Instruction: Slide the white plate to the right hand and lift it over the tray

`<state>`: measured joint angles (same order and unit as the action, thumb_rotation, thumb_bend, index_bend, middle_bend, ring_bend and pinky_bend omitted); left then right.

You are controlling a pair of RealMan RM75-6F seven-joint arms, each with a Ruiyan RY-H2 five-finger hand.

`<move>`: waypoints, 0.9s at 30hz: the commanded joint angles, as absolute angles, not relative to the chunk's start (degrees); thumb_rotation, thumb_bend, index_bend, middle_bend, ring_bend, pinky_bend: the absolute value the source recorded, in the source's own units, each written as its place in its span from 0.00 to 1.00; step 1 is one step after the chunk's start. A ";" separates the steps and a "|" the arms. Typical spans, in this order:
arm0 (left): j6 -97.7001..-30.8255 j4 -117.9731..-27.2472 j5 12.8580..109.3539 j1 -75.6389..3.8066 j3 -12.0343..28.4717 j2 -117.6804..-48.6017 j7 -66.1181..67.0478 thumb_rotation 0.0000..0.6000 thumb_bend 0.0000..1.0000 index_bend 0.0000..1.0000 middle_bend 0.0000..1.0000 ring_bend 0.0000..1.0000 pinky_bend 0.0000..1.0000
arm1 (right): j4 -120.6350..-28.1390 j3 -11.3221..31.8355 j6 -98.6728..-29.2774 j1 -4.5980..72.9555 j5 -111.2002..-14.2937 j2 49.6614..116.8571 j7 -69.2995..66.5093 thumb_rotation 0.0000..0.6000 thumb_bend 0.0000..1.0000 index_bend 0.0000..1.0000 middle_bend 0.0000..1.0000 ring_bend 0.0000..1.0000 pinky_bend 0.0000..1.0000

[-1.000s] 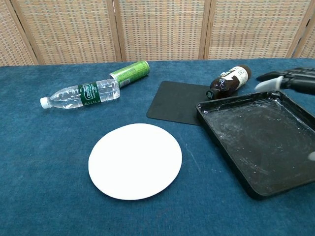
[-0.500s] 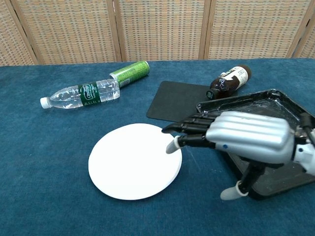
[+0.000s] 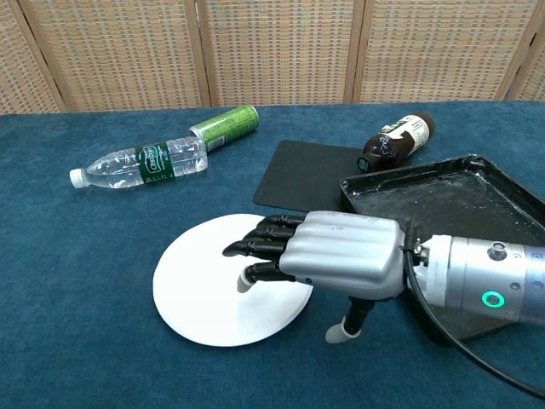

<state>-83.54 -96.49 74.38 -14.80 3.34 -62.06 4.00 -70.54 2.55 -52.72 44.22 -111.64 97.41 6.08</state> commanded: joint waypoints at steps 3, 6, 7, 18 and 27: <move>-82.91 -96.29 74.09 -14.69 3.82 -62.17 4.05 1.00 0.00 0.00 0.00 0.00 0.00 | -67.30 2.36 -52.36 45.48 -110.15 100.03 6.53 1.00 0.00 0.19 0.00 0.00 0.00; -82.53 -96.20 73.96 -14.58 4.03 -62.20 4.13 1.00 0.00 0.00 0.00 0.00 0.00 | -66.41 1.97 -52.48 45.80 -109.44 100.94 6.23 1.00 0.00 0.19 0.00 0.00 0.00; -82.45 -96.18 73.94 -14.55 4.11 -62.22 4.15 1.00 0.00 0.00 0.00 0.00 0.00 | -66.27 1.84 -52.60 45.90 -109.33 101.14 6.17 1.00 0.00 0.19 0.00 0.00 0.00; -81.84 -96.10 74.19 -14.12 4.79 -62.40 4.14 1.00 0.00 0.00 0.00 0.00 0.00 | -62.14 2.08 -54.96 47.00 -107.31 105.57 5.68 1.00 0.03 0.20 0.00 0.00 0.00; -81.10 -96.05 73.99 -13.84 5.47 -62.24 3.32 1.00 0.00 0.00 0.00 0.00 0.00 | -57.61 3.71 -57.84 47.99 -105.41 109.08 5.64 1.00 0.32 0.21 0.00 0.00 0.00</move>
